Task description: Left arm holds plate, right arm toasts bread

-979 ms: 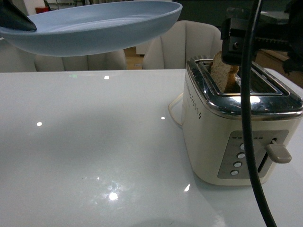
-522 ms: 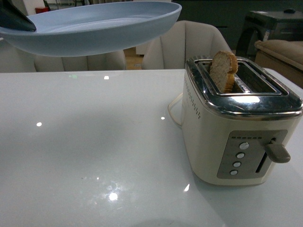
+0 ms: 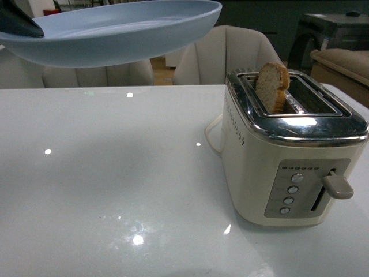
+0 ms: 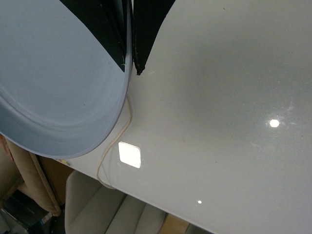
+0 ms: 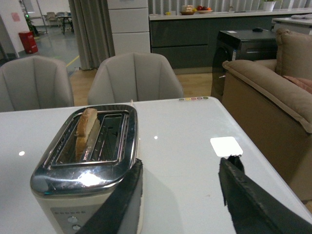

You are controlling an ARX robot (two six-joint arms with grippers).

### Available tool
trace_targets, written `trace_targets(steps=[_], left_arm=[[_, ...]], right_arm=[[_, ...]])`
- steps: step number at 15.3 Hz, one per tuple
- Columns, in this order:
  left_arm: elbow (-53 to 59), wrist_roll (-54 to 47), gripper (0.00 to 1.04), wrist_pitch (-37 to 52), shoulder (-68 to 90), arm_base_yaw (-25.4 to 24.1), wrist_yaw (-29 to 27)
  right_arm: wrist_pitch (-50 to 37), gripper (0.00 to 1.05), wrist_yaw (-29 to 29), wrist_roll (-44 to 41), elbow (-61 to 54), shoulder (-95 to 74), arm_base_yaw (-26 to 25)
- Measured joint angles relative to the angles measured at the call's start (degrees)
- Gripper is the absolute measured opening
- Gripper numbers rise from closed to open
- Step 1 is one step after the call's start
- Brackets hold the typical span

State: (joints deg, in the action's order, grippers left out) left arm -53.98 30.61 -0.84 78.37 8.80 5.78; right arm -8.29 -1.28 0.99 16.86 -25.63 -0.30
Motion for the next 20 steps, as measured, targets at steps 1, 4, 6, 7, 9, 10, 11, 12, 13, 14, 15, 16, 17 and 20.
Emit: trace_targets(steps=[1, 4, 6, 7, 9, 10, 11, 12, 13, 14, 15, 16, 17, 20], left_arm=[[0.0, 0.0, 0.02, 0.0, 0.0, 0.0, 0.0], [0.0, 0.0, 0.02, 0.0, 0.0, 0.0, 0.0], [0.0, 0.0, 0.02, 0.0, 0.0, 0.0, 0.0], [0.0, 0.0, 0.02, 0.0, 0.0, 0.0, 0.0], [0.0, 0.0, 0.02, 0.0, 0.0, 0.0, 0.0], [0.0, 0.0, 0.02, 0.0, 0.0, 0.0, 0.0], [0.0, 0.0, 0.02, 0.0, 0.0, 0.0, 0.0], [0.0, 0.0, 0.02, 0.0, 0.0, 0.0, 0.0], [0.0, 0.0, 0.02, 0.0, 0.0, 0.0, 0.0], [0.0, 0.0, 0.02, 0.0, 0.0, 0.0, 0.0], [0.0, 0.0, 0.02, 0.0, 0.0, 0.0, 0.0], [0.0, 0.0, 0.02, 0.0, 0.0, 0.0, 0.0], [0.0, 0.0, 0.02, 0.0, 0.0, 0.0, 0.0], [0.0, 0.0, 0.02, 0.0, 0.0, 0.0, 0.0]], right_arm=[[-0.3, 0.43, 0.6, -0.1, -1.7, 1.5, 0.0], [-1.3, 0.06, 1.3, -0.6, -6.3, 5.6, 0.3], [-1.3, 0.02, 1.3, -0.8, -8.9, 7.6, 0.3], [-1.2, 0.02, 1.3, -0.8, -9.8, 8.9, 0.3], [-0.9, 0.02, 1.3, -0.8, -11.1, 10.9, 0.3], [-0.5, 0.02, 1.3, -0.8, -12.0, 11.8, 0.3], [-0.3, 0.02, 1.3, -0.8, -12.6, 12.8, 0.3], [0.1, 0.02, 1.3, -0.8, -13.0, 13.6, 0.3], [0.4, 0.02, 1.3, -0.8, -13.5, 14.4, 0.3], [1.0, 0.02, 1.3, -0.8, -13.8, 15.0, 0.3], [7.8, 0.02, 1.4, -0.8, -14.0, 20.0, 0.3], [8.9, 0.02, 1.3, -0.8, -14.7, 23.6, 0.3], [8.2, 0.02, 1.3, -0.8, -14.6, 24.0, 0.3], [8.2, 0.02, 1.3, -0.8, -16.2, 25.4, 0.3]])
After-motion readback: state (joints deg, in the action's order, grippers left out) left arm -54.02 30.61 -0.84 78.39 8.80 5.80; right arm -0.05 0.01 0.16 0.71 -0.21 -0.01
